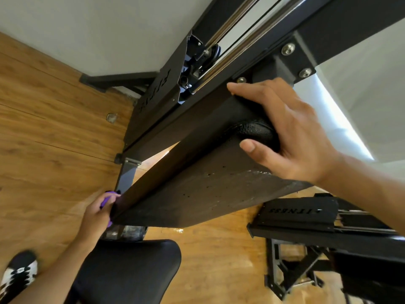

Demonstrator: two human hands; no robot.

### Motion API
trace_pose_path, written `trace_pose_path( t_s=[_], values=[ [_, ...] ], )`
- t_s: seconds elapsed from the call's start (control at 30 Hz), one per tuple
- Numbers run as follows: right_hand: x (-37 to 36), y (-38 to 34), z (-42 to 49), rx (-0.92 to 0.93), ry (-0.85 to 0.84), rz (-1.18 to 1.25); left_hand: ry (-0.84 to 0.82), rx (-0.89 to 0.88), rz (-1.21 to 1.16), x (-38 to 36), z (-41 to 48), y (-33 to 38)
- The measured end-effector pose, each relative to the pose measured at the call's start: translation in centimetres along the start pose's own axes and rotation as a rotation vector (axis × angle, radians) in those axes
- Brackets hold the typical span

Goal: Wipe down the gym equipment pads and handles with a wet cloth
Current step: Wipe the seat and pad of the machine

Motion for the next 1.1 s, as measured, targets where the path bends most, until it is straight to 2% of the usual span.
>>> trace_pose_path(
  t_s=[0.1,0.2,0.37,0.5,0.6,0.7,0.77,0.9,1.0,1.1],
  values=[
    [0.3,-0.1,-0.1,-0.008,-0.002,0.003,0.070,-0.077,-0.067,-0.3,-1.5,1.0],
    [0.3,-0.2,0.0,0.007,0.007,-0.004,0.075,-0.190,0.045,0.1,-2.7,0.3],
    [0.3,-0.3,0.1,0.009,0.027,-0.038,0.041,-0.118,0.052,0.4,-0.4,-0.3],
    [0.1,-0.5,0.0,-0.006,0.020,-0.040,0.094,-0.069,-0.016,0.0,-1.4,0.8],
    [0.3,-0.5,-0.2,-0.003,0.031,-0.051,0.140,-0.149,-0.068,-0.3,-3.9,3.7],
    [0.2,-0.5,-0.1,-0.001,0.025,-0.047,0.140,-0.310,-0.054,-0.6,-5.9,5.1],
    [0.1,-0.4,-0.2,-0.006,0.020,-0.049,0.121,-0.268,-0.004,-0.2,-4.3,3.4],
    [0.3,-0.3,-0.3,0.003,0.035,-0.058,0.008,-0.029,0.087,0.4,-0.9,-0.4],
    [0.0,-0.3,-0.3,0.009,0.038,-0.064,0.086,-0.043,0.021,0.2,-1.8,1.1],
    [0.1,-0.3,-0.3,0.003,0.040,-0.051,0.154,-0.163,-0.043,0.2,-4.7,2.9]
  ],
)
Point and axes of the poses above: each hand's wrist, its own z-axis towards the middle knuckle, its own x-axis out of the back of the hand, y = z × x, the point moved 4 cm from there along z, towards the middle knuckle, and after that the axes turned 11 degrees about y, right-handed, at the moved point
